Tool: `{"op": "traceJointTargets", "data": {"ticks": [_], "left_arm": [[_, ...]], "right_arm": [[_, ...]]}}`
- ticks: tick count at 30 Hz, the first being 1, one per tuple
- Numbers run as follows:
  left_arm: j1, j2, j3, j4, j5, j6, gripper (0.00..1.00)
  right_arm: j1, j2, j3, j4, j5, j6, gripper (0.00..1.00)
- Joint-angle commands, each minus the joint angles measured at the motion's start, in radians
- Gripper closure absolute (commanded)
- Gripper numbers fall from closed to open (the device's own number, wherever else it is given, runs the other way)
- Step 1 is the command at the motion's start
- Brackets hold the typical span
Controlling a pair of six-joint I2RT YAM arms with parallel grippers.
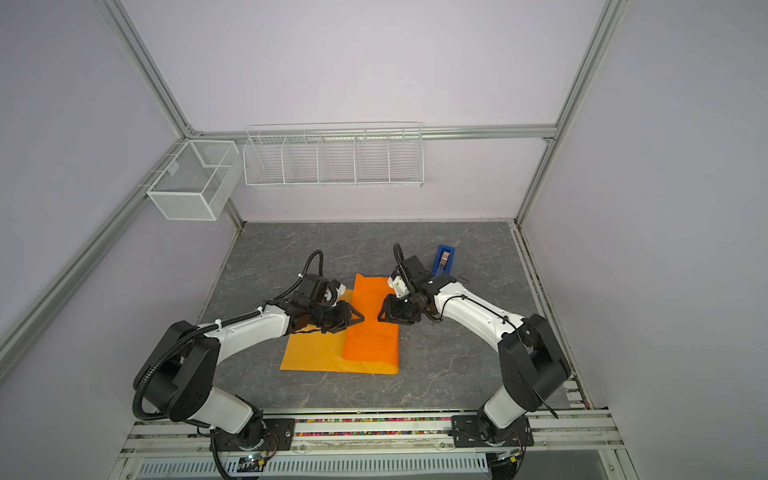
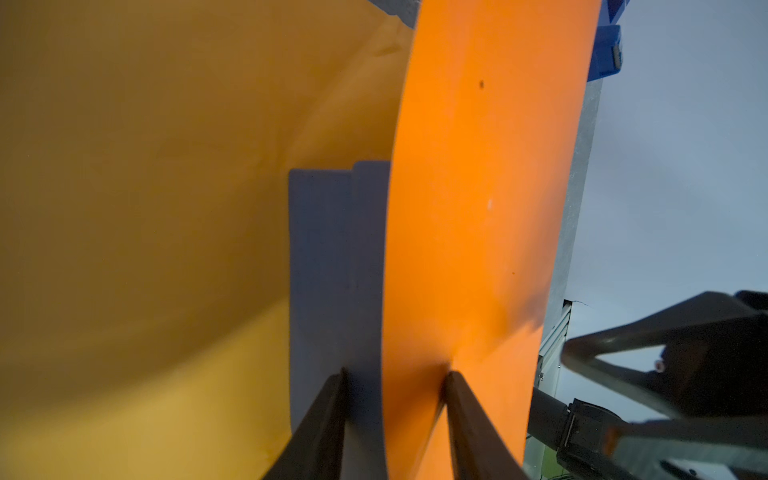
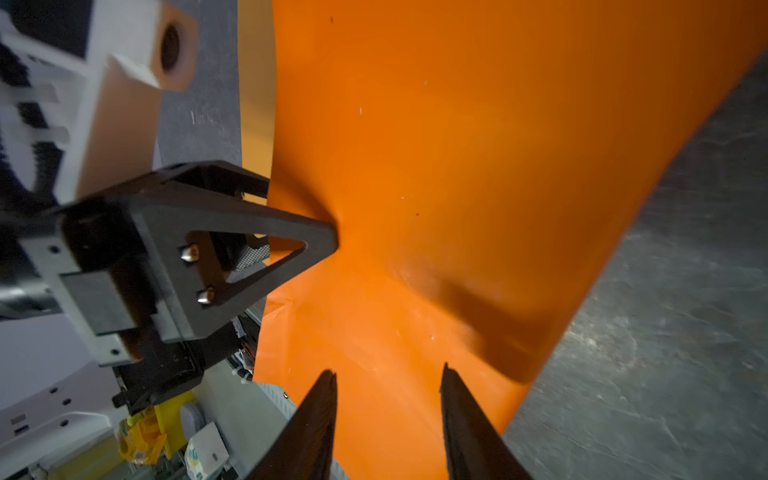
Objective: Wrap the gift box in paper
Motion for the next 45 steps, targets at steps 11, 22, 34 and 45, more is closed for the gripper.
{"op": "traceJointTargets", "data": {"ticks": [11, 22, 34, 45], "left_arm": [[-0.001, 0.039, -0.052, 0.024, 0.003, -0.042, 0.64], [-0.018, 0.059, -0.064, 0.095, 0.031, -0.082, 0.69], [-0.024, 0.061, -0.043, -0.013, -0.038, -0.038, 0.68], [-0.024, 0.065, -0.034, -0.026, -0.038, -0.034, 0.68]], "right_arm": [[-0.102, 0.013, -0.139, 0.114, -0.078, 0.023, 0.35], [-0.107, 0.069, -0.171, 0.217, -0.159, 0.045, 0.54], [-0.126, -0.06, -0.101, 0.037, -0.006, -0.009, 0.51], [-0.027, 0.049, -0.038, 0.217, -0.2, 0.082, 0.61]]}}
